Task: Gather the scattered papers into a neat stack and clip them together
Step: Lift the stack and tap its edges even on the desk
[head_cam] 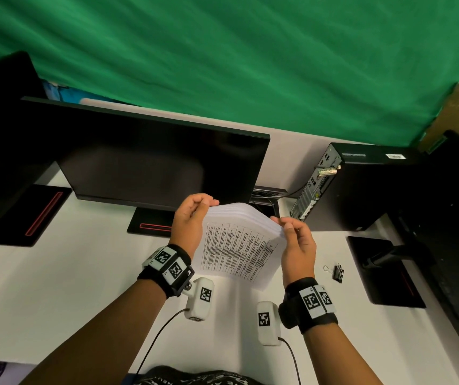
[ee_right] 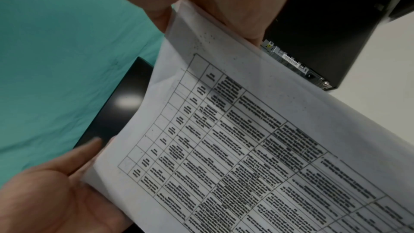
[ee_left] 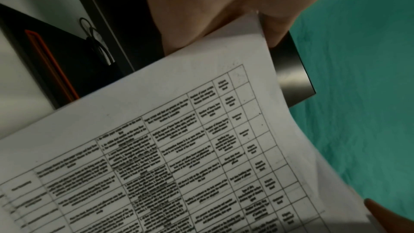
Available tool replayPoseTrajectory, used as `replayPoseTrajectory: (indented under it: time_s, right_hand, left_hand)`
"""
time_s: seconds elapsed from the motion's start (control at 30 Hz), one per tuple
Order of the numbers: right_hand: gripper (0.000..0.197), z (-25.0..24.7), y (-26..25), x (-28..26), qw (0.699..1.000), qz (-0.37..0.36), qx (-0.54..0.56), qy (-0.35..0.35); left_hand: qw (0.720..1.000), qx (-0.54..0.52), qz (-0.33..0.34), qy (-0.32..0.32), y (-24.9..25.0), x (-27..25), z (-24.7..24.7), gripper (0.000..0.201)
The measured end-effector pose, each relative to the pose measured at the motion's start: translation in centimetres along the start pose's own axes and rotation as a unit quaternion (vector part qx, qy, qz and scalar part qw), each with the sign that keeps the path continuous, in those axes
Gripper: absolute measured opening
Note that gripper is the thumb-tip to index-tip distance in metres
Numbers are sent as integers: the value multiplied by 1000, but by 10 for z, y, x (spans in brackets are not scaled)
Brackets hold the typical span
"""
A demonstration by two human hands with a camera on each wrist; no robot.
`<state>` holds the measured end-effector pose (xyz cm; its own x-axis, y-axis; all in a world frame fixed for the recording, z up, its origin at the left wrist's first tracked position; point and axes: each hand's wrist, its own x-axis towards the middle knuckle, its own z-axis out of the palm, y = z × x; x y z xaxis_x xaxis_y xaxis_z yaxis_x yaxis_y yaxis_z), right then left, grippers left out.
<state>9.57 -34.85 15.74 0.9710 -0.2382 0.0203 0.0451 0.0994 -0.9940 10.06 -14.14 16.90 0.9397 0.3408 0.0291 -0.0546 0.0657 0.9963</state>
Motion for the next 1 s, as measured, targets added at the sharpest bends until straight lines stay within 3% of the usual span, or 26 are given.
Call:
replayPoseTrajectory:
  time_s: [0.17, 0.27, 0.33, 0.43, 0.47, 0.5, 0.57, 0.63, 0.73, 0.83, 0.93, 1.0]
  right_hand:
    - [11, -1, 4, 2, 999, -26, -29, -29]
    - [38, -7, 6, 3, 995, -43, -50, -79]
    - [48, -9, 7, 2, 991, -49, -85, -95]
    - [42, -10, 6, 4, 983, -79, -150, -67]
    - [42, -9, 4, 4, 979, -94, -168, -62]
    - [43, -7, 0, 5, 974, -113, -186, -66]
    - [46, 3, -15, 5, 957, -161, -221, -94]
    - [44, 15, -29, 3, 935, -213, -249, -133]
    - [42, 28, -46, -4, 903, -277, -279, -171]
    - [49, 24, -51, -6, 884, -308, -319, -145]
    - [88, -4, -34, 1, 895, -266, -357, -20]
    - [120, -24, -21, 1, 940, -164, -298, 34]
  left_hand:
    - [1000, 10, -5, -15, -2, 0, 1, 16]
    - [997, 10, 17, -80, -6, 2, -6, 42]
    - [994, 71, 25, -77, -8, 3, -8, 46]
    - [976, 209, 61, -28, -10, 5, -7, 36]
    - [950, 299, 93, -14, -7, 5, -7, 39]
    - [906, 400, 139, -11, -3, 3, -5, 44]
    - [818, 520, 239, -59, 13, 0, 3, 53]
    - [785, 535, 275, -148, 30, -5, 12, 46]
    - [811, 499, 231, -199, 40, -7, 11, 22]
    - [854, 443, 210, -172, 33, -11, -6, 12]
    - [928, 338, 110, -116, 21, -11, -35, 23]
    - [965, 243, 32, -96, 19, -15, -57, 26]
